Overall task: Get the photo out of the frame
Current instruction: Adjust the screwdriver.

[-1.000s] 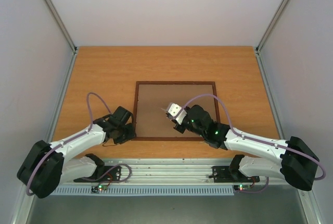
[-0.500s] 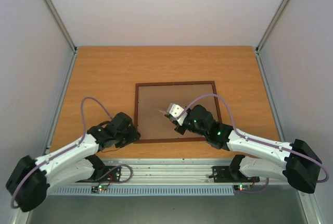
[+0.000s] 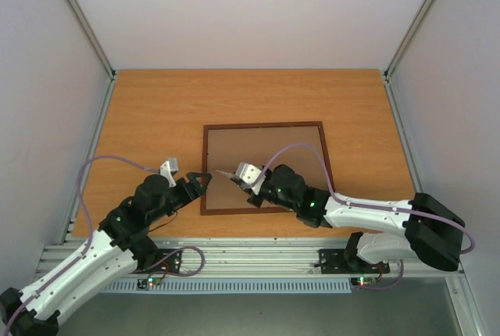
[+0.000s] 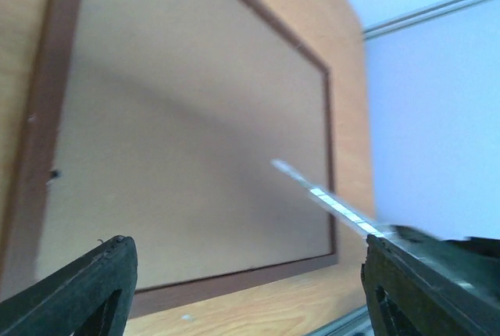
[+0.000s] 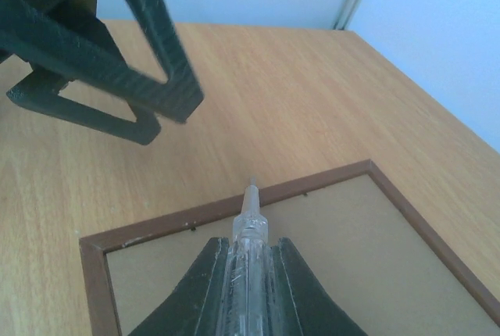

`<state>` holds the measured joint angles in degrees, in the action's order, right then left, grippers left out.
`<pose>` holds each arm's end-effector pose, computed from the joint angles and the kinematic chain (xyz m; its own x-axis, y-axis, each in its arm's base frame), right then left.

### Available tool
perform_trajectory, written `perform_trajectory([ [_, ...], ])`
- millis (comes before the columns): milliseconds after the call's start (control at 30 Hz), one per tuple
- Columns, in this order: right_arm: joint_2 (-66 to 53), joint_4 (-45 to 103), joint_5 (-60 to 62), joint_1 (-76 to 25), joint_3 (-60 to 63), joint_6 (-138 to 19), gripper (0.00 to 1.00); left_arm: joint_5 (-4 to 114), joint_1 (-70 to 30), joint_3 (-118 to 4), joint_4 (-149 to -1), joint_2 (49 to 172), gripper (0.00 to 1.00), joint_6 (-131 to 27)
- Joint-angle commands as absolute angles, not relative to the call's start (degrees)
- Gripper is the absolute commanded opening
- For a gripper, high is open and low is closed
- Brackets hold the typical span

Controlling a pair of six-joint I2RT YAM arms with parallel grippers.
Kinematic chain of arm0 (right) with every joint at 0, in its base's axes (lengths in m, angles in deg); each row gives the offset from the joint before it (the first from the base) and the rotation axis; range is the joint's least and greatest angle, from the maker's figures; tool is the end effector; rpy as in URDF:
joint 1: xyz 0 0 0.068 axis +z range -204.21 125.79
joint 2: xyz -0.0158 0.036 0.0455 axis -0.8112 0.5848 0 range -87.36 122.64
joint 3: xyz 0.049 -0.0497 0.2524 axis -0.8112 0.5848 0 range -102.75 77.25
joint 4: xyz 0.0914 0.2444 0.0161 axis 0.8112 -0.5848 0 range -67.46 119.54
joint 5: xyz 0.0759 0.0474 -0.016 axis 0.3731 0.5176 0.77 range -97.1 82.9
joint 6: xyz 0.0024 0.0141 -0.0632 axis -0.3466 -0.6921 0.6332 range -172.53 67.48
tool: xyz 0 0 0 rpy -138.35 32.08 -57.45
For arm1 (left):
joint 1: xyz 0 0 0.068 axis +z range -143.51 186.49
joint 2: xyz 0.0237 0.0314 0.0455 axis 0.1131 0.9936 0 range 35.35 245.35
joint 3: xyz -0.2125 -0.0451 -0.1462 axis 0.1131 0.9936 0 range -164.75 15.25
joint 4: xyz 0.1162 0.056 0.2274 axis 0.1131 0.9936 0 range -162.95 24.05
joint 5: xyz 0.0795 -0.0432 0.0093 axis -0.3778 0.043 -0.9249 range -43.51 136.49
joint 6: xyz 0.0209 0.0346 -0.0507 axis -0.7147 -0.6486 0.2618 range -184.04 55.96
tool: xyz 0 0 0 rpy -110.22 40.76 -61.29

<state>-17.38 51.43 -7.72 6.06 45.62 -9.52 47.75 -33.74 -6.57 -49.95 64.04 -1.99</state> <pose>0.1404 0.2449 0.2107 0.4859 -0.5243 -0.6993 -0.7271 0.2016 -0.6563 0.1190 -0.1023 0.2029 -0.7614 -0.5126 -0.3969 -0.0264 0.6362 -0.7711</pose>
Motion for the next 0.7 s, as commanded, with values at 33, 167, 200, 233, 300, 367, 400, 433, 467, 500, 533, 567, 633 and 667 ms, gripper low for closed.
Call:
perform_trajectory([
  [33,-13.83,65.07,-12.19,8.95,46.97,-9.05,0.01,46.08,-33.93,-2.18,-63.73,59.04,0.79,4.17],
  [167,-11.84,71.75,-13.34,11.61,47.91,-8.92,0.01,46.31,-33.89,1.38,-70.94,57.67,0.79,8.39],
  [200,-11.29,72.79,-13.23,12.05,47.9,-8.89,0.01,46.32,-33.88,2.05,-72.12,57.37,0.79,9.5],
  [233,-10.8,74.1,-13.17,12.48,47.9,-8.85,0.01,46.32,-33.89,2.49,-73.83,57.07,0.79,9.92],
  [300,-9.62,76.55,-13.21,13.27,47.85,-8.77,0.01,45.9,-33.92,2.96,-75.42,56.24,0.78,10.8],
  [367,-8.67,79.11,-13.45,13.82,47.89,-8.55,0.01,44.67,-33.93,3.49,-76.5,55.42,0.74,11.76],
  [400,-8.16,80.27,-13.65,14.17,48.02,-8.5,0.01,44.12,-33.94,3.87,-77.55,55.16,0.71,12.26],
  [433,-7.84,81.27,-13.87,14.39,48.07,-8.45,0.01,43.66,-33.94,4.41,-78.92,54.92,0.68,13.18],
  [467,-7.51,81.91,-13.99,14.61,48.07,-8.37,0.01,43.27,-33.88,4.86,-80.43,54.87,0.64,13.65],
  [500,-7.33,82.39,-14.11,14.81,48.07,-8.2,0.01,43.06,-33.93,5.1,-81.34,54.93,0.6,14.28],
  [533,-7.06,82.75,-14.28,14.98,48.14,-8.15,0.01,42.84,-33.94,5.08,-81.75,55.07,0.55,14.95],
  [567,-6.92,83.18,-14.46,15.11,48.23,-8.14,0.01,42.85,-33.94,5.06,-82.3,55.39,0.51,15.19],
  [633,-6.58,84.17,-14.65,15.22,48.4,-8.12,0.01,43.57,-33.91,4.97,-83.94,56.39,0.45,15.69],
  [667,-6.31,84.61,-14.83,15.18,48.42,-8.2,0.01,44.04,-33.88,4.97,-84.93,57.01,0.42,16.04],
])
